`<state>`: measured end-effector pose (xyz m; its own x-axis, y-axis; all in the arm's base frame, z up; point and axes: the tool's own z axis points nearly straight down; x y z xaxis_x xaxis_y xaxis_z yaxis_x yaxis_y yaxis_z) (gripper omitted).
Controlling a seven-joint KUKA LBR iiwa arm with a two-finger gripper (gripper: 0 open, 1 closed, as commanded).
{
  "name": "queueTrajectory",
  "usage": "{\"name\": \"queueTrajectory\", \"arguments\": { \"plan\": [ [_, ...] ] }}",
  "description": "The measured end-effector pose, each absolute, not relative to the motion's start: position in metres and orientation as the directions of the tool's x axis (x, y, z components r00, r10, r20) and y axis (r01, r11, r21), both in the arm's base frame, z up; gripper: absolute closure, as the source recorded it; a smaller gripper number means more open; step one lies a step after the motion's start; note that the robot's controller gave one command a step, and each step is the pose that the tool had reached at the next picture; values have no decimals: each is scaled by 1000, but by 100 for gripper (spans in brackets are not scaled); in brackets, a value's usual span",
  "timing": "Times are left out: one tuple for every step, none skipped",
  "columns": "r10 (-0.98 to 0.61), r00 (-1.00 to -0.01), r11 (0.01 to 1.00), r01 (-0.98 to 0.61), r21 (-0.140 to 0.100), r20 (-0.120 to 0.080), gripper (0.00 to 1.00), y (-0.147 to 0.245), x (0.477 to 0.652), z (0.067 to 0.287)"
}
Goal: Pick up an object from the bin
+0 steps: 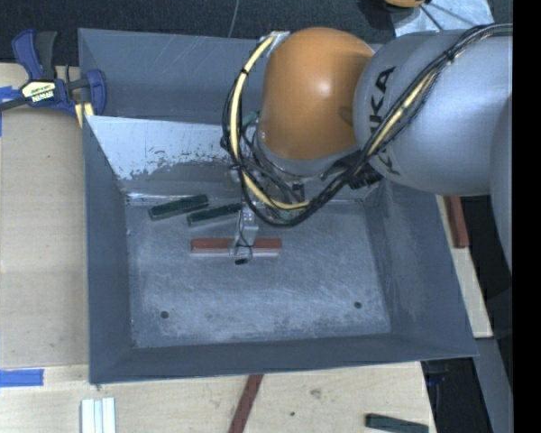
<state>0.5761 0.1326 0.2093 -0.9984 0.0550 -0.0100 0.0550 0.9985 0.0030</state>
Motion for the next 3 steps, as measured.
{"name": "queueTrajectory", "arguments": {
  "plan": [
    [-8, -1000, 1000, -8, 1, -7, 0, 137, 581, 141],
    [-116, -993, 993, -116, 1, -4, 100, 106, 550, 71],
    [-116, -993, 993, -116, 1, -4, 100, 106, 550, 71]
  ]
}}
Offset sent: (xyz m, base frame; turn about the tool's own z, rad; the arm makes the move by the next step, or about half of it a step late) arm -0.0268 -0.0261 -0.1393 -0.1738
